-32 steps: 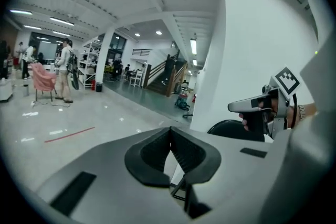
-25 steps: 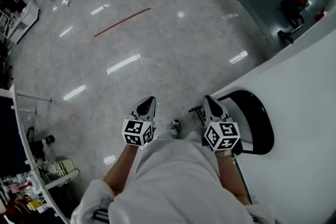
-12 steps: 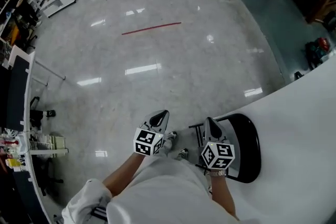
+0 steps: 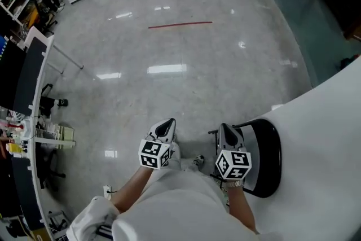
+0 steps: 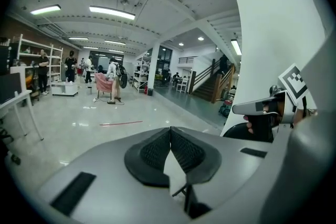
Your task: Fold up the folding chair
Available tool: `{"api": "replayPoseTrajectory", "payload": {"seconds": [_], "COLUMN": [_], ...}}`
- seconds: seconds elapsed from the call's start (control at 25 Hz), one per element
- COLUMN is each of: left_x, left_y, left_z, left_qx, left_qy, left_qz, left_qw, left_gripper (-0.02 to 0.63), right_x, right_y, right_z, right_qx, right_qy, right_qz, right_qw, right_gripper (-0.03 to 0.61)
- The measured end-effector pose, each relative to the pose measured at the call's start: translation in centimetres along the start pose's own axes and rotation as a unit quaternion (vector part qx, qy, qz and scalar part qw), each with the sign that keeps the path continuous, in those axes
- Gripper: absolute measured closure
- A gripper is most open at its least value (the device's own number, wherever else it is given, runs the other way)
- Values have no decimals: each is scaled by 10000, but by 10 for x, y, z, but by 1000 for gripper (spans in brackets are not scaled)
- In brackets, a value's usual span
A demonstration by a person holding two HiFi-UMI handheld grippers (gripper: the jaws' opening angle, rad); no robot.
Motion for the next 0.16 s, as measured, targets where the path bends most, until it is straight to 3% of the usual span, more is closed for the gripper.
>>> {"api": "replayPoseTrajectory", "payload": {"seconds": [0.16], "left_x": [-7], "left_y": [5], "left_z": [2], "left_qx": [134], "left_qy": [296], "left_qz": [67], "left_qw": [9994], "left_gripper": [603], "right_x": [-5], "right_y": [12], "right_z": [-3], "right_qx": [38], "right_qy": [196], "right_qz": [268], "right_qw": [9994], "right_gripper": [575]}}
Point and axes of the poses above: the fingertips, and each gripper's own axes: z backward along the fingers, x to its right, y out of its top, the point moved 4 cm from there along z, backward along the fingers, and after that the axes turned 14 degrees about x, right-handed, at the moved point
